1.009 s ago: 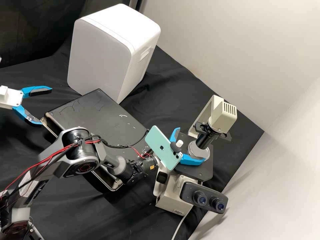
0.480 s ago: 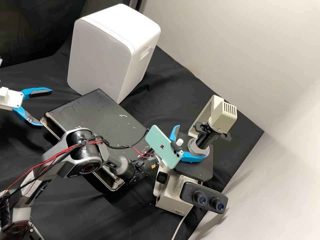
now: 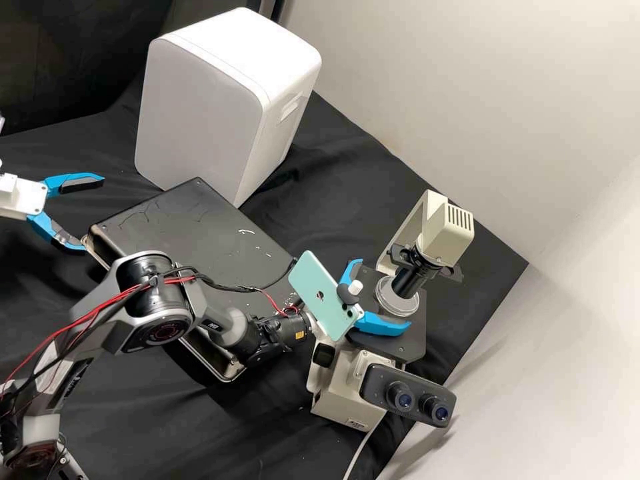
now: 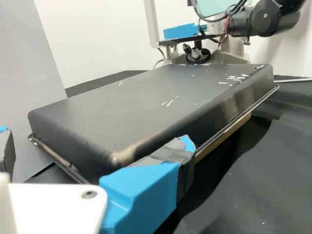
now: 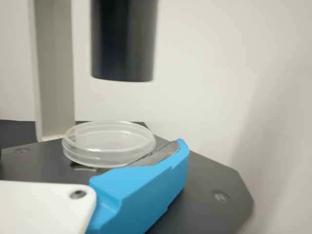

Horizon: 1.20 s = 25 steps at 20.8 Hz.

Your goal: Place the petri dish on the bench

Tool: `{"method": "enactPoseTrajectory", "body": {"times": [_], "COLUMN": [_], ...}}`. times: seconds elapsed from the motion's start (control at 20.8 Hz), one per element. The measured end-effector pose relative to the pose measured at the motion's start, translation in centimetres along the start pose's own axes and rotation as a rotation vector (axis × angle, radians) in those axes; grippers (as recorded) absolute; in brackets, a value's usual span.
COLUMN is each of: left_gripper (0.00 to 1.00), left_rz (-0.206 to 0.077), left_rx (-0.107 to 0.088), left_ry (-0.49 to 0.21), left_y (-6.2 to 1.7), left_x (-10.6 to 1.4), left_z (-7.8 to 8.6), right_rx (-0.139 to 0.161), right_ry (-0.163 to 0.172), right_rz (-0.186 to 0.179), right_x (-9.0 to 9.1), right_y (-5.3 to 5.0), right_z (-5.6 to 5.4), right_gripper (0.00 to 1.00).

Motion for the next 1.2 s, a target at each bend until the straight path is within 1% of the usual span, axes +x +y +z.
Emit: {"method": "enactPoseTrajectory", "body": {"times": [0.1, 0.34, 0.38, 0.43, 0.53, 0.62, 0.67, 0.72, 0.77, 0.82, 0.86, 0.91, 1.01, 1.1, 1.2], "left_gripper": [1.00, 1.00, 1.00, 1.00, 1.00, 1.00, 1.00, 1.00, 1.00, 1.00, 1.00, 1.00, 1.00, 1.00, 1.00], "left_rz": [-0.006, -0.009, -0.009, -0.009, -0.019, -0.019, -0.021, -0.029, -0.036, -0.042, -0.048, -0.057, -0.072, -0.079, -0.079], "left_rx": [0.000, 0.000, -0.003, -0.002, -0.004, -0.004, 0.003, 0.011, 0.008, 0.010, 0.018, 0.029, 0.038, 0.037, 0.037], "left_ry": [0.001, 0.001, 0.006, -0.001, 0.000, 0.000, 0.002, -0.001, 0.004, 0.012, 0.019, 0.025, 0.035, 0.041, 0.041], "left_y": [-0.11, -0.15, -0.14, -0.16, -0.33, -0.33, -0.37, -0.52, -0.65, -0.74, -0.88, -1.05, -1.35, -1.47, -1.48], "left_x": [0.0, 0.0, 0.0, 0.0, 0.1, 0.1, 0.1, 0.2, 0.3, 0.6, 0.9, 1.2, 1.7, 1.8, 1.8], "left_z": [0.0, 0.0, 0.0, 0.1, 0.2, 0.2, 0.2, 0.2, 0.2, 0.2, 0.2, 0.2, 0.2, 0.2, 0.2], "right_rx": [0.005, 0.003, -0.008, -0.013, -0.033, -0.039, -0.050, -0.054, -0.025, 0.008, 0.030, 0.038, 0.038, 0.038, 0.038], "right_ry": [-0.015, -0.015, -0.006, 0.002, 0.031, 0.049, 0.064, 0.044, 0.016, -0.018, -0.048, -0.062, -0.065, -0.064, -0.064], "right_rz": [0.004, 0.004, -0.001, 0.005, 0.008, 0.019, 0.012, 0.017, 0.055, 0.092, 0.112, 0.124, 0.130, 0.130, 0.130], "right_x": [-0.2, -0.2, -0.2, -0.1, -0.1, 0.0, 0.4, 1.0, 1.6, 1.9, 2.1, 2.1, 2.2, 2.2, 2.2], "right_y": [0.1, 0.2, 0.1, 0.2, 0.1, 0.0, -0.2, -0.1, 0.3, 0.8, 1.1, 1.5, 1.6, 1.6, 1.6], "right_z": [0.0, 0.1, 0.1, 0.3, 0.5, 0.8, 0.7, 1.0, 1.4, 1.9, 2.3, 2.7, 2.9, 2.9, 2.9], "right_gripper": [1.00, 1.00, 1.00, 1.00, 1.00, 1.00, 1.00, 1.00, 1.00, 1.00, 1.00, 1.00, 1.00, 1.00, 1.00]}}
